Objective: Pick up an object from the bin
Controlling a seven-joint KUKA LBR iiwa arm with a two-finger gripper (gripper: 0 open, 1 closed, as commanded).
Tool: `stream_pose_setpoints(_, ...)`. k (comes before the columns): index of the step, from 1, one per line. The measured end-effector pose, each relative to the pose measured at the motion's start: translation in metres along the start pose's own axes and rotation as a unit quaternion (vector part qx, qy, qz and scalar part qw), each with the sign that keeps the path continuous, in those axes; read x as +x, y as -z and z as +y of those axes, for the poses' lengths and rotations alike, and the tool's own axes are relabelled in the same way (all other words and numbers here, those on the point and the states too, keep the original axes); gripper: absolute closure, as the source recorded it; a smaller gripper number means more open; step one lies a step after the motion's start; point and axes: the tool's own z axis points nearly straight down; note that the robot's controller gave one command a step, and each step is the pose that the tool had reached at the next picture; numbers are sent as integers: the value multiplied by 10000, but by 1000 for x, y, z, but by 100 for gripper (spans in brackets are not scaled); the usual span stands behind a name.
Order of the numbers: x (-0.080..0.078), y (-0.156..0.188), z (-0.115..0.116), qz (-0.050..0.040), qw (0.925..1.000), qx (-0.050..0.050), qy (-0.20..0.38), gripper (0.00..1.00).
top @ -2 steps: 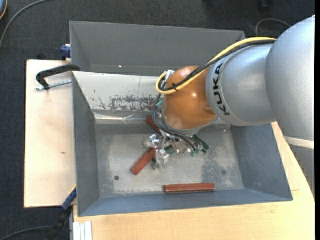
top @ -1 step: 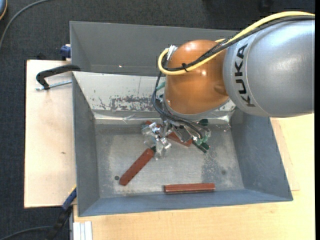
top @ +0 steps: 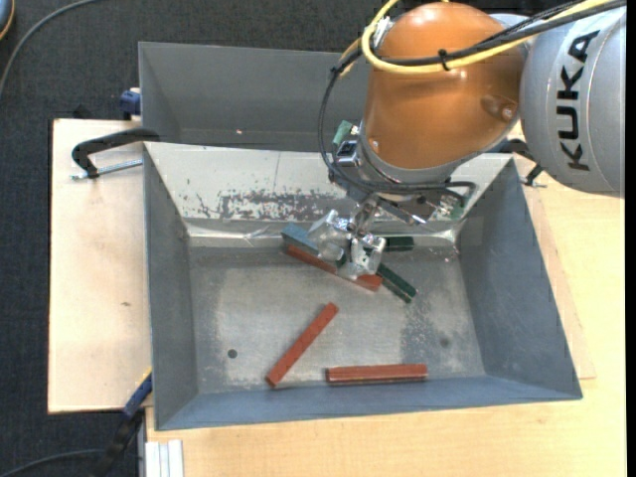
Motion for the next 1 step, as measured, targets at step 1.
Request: stream_pose_setpoints(1, -44, 51, 6, -9, 9900, -9, 1409, 100)
